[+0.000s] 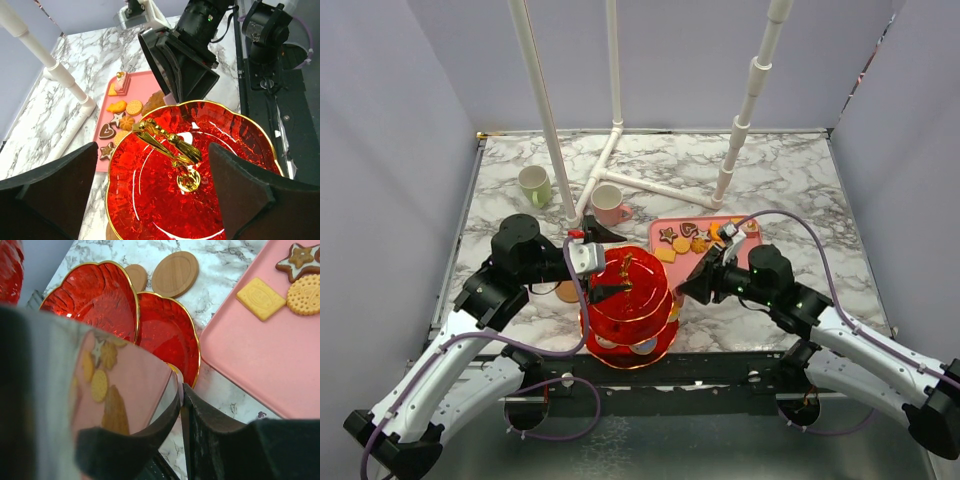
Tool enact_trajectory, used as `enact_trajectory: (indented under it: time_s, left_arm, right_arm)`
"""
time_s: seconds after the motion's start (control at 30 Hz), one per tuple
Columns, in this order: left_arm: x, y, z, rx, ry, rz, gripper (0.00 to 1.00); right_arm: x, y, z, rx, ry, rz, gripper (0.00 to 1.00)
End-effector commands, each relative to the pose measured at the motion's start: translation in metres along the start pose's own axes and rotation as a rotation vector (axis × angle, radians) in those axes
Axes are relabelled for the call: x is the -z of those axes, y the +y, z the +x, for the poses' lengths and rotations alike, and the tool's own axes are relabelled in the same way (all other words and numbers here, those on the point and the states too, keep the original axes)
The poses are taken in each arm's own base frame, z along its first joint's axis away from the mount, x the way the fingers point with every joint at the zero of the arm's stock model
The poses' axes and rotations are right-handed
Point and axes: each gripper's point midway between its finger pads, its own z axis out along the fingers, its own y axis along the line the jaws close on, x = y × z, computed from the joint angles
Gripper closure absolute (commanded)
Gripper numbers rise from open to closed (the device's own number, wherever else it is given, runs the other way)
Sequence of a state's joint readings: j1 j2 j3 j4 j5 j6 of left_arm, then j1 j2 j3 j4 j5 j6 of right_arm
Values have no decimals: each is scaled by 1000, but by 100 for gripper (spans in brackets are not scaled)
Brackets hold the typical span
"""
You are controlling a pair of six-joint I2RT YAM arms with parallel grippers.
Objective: Serve the afternoon tea
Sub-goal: Place the dessert table at the center of the board, then place the desert on the desert table.
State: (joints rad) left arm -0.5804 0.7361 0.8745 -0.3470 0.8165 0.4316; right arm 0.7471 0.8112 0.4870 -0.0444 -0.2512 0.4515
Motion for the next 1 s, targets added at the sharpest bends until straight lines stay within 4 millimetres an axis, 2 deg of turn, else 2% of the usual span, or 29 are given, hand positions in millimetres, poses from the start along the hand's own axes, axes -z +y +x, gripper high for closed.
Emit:
enact_trajectory:
  time_s: [0.0, 0.13, 0.3, 0.37, 0.43, 0.57, 0.87, 0.97]
  left_arm:
    - [3, 4, -17, -25, -17, -12, 2]
    - [6, 7, -31, -15, -36, -25, 1]
    - [10, 27, -48, 30, -37, -121, 1]
    - [11, 44, -57, 45, -41, -193, 1]
    - [12, 72, -65, 85, -40, -316, 1]
    - [13, 119, -69, 126, -1, -492, 1]
    - [10, 173, -54, 206, 58, -629, 1]
    - [12, 190, -40, 211, 99, -692, 1]
  right_arm:
    - [-2, 2, -2, -3, -37, -12, 54]
    - [-2, 3, -3, -1, -48, -18, 47]
    - [1, 5, -10, 8, -75, -18, 42]
    - [3, 5, -12, 14, -79, -14, 40]
    - [6, 6, -15, 18, -92, -12, 39]
    - [9, 10, -21, 22, -108, -21, 38]
    - [8, 11, -17, -10, -123, -44, 37]
    - [6, 11, -15, -14, -122, -47, 36]
